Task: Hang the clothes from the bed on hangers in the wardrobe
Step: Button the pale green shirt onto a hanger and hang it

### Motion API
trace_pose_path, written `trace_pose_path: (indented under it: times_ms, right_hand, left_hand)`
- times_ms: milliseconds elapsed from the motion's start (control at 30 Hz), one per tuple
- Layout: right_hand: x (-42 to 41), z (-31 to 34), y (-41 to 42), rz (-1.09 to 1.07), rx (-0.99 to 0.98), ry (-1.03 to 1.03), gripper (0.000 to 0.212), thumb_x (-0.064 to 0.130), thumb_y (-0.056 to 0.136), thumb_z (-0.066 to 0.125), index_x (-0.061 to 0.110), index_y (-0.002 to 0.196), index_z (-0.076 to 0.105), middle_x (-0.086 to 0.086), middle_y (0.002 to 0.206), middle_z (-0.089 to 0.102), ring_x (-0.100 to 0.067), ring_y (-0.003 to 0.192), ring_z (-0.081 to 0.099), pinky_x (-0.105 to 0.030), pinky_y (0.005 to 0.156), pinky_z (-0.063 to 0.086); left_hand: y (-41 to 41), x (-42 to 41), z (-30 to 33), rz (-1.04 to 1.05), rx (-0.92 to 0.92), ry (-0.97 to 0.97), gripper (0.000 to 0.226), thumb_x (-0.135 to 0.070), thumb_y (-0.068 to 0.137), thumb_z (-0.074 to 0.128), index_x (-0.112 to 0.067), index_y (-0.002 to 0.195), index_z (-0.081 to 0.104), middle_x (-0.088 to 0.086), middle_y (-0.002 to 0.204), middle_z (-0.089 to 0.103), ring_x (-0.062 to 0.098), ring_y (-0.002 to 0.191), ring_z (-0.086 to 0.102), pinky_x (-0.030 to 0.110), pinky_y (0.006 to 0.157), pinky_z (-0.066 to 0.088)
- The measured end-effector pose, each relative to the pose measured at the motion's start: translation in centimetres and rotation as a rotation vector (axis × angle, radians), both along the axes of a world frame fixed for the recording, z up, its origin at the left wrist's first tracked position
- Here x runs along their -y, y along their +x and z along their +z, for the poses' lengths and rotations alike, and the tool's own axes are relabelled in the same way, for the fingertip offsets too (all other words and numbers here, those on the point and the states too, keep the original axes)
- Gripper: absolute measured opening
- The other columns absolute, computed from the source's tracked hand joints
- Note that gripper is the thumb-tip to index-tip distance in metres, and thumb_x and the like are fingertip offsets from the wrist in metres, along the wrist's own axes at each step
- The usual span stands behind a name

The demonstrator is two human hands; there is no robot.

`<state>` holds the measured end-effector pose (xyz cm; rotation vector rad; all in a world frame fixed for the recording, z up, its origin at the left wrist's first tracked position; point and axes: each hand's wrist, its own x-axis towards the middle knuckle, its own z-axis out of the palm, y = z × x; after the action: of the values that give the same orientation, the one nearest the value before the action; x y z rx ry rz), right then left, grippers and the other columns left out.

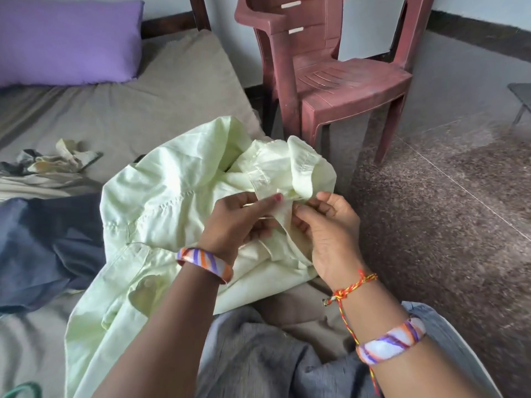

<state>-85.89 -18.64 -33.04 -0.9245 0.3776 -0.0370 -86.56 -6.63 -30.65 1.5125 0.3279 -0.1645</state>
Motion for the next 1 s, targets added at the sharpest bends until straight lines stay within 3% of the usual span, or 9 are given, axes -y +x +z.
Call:
trace_pose_path:
  times_ms: [133, 267, 400, 533, 600, 667, 733, 900, 1000]
  right_hand:
    - [1.6, 0.7, -0.6, 0.0, 0.001, -0.041, 0.035, -0.018, 0.073, 0.066, 0.01, 0.089, 0.052, -0.007, 0.081, 0.059, -0.014, 0.066, 0.06, -0.021, 0.061, 0.053]
    - [3.8, 1.7, -1.1, -0.002, -0.026, 0.086, 0.034, -0.016, 0.073, 0.066, 0.006, 0.097, 0.054, -0.012, 0.08, 0.065, -0.016, 0.068, 0.063, -0.02, 0.057, 0.053]
    - [5.5, 2.4, -1.0, -0.049, -0.014, 0.134, 0.032, -0.015, 0.074, 0.066, 0.006, 0.096, 0.056, -0.012, 0.08, 0.067, -0.012, 0.063, 0.065, -0.019, 0.059, 0.054]
    - [6.4, 2.9, -0.5, -0.095, 0.011, 0.116, 0.033, -0.015, 0.075, 0.065, 0.007, 0.098, 0.056, -0.011, 0.079, 0.067, -0.012, 0.063, 0.064, -0.019, 0.06, 0.054]
    - [6.9, 3.0, -0.4, -0.105, 0.031, 0.077, 0.035, -0.015, 0.075, 0.065, 0.007, 0.101, 0.056, -0.009, 0.077, 0.067, -0.012, 0.063, 0.064, -0.021, 0.063, 0.054]
    - [7.4, 3.0, -0.3, -0.106, 0.055, 0.007, 0.036, -0.015, 0.075, 0.066, 0.008, 0.1, 0.057, -0.006, 0.075, 0.068, -0.013, 0.064, 0.064, -0.022, 0.064, 0.054]
    - [7.9, 3.0, -0.3, -0.106, 0.078, -0.065, 0.036, -0.014, 0.074, 0.067, 0.011, 0.098, 0.058, -0.004, 0.073, 0.069, -0.012, 0.063, 0.063, -0.021, 0.065, 0.054]
    - [8.4, 3.2, -0.6, -0.068, 0.116, -0.156, 0.042, -0.013, 0.073, 0.069, 0.013, 0.103, 0.056, -0.007, 0.077, 0.071, -0.007, 0.059, 0.062, -0.016, 0.061, 0.05]
    - [8.4, 3.4, -0.7, -0.031, 0.131, -0.165, 0.044, -0.013, 0.073, 0.069, 0.014, 0.105, 0.055, -0.006, 0.076, 0.072, -0.009, 0.064, 0.064, -0.019, 0.067, 0.053]
  left_hand:
    - [0.6, 0.6, 0.8, -0.028, 0.071, 0.02, 0.025, 0.0, 0.078, 0.069, 0.011, 0.098, 0.06, 0.017, 0.082, 0.06, 0.018, 0.07, 0.062, 0.023, 0.065, 0.057]
    - [2.5, 1.6, 1.8, 0.01, 0.211, 0.05, 0.025, 0.008, 0.084, 0.059, -0.001, 0.107, 0.062, 0.011, 0.084, 0.066, 0.013, 0.07, 0.064, 0.028, 0.069, 0.057]
    - [4.5, 3.5, 3.7, -0.156, 0.296, 0.175, 0.026, 0.01, 0.083, 0.059, 0.002, 0.108, 0.06, 0.015, 0.091, 0.062, 0.022, 0.083, 0.061, 0.034, 0.081, 0.054]
    - [5.3, 6.1, 4.4, -0.359, 0.217, 0.293, 0.02, 0.013, 0.071, 0.067, -0.007, 0.075, 0.064, 0.008, 0.073, 0.061, 0.021, 0.072, 0.057, 0.037, 0.073, 0.051]
    - [5.8, 7.0, 3.8, -0.341, 0.224, 0.445, 0.035, 0.007, 0.07, 0.07, -0.016, 0.047, 0.056, -0.003, 0.048, 0.047, 0.017, 0.055, 0.043, 0.032, 0.058, 0.039]
    - [6.0, 7.8, 3.3, -0.319, 0.26, 0.511, 0.042, 0.002, 0.072, 0.07, -0.017, 0.039, 0.053, -0.002, 0.042, 0.044, 0.016, 0.05, 0.042, 0.032, 0.058, 0.04]
    - [6.0, 8.3, 3.1, -0.316, 0.335, 0.599, 0.035, -0.005, 0.077, 0.071, -0.015, 0.047, 0.057, 0.0, 0.044, 0.051, 0.016, 0.048, 0.052, 0.03, 0.059, 0.048]
    - [5.0, 8.8, 3.2, -0.249, 0.54, 0.819, 0.031, -0.012, 0.075, 0.074, -0.021, 0.052, 0.055, -0.007, 0.049, 0.056, 0.016, 0.051, 0.056, 0.025, 0.056, 0.043]
    - [4.9, 8.9, 3.4, -0.229, 0.559, 0.804, 0.011, -0.006, 0.072, 0.074, -0.006, 0.064, 0.066, 0.011, 0.062, 0.065, 0.023, 0.061, 0.058, 0.034, 0.063, 0.049]
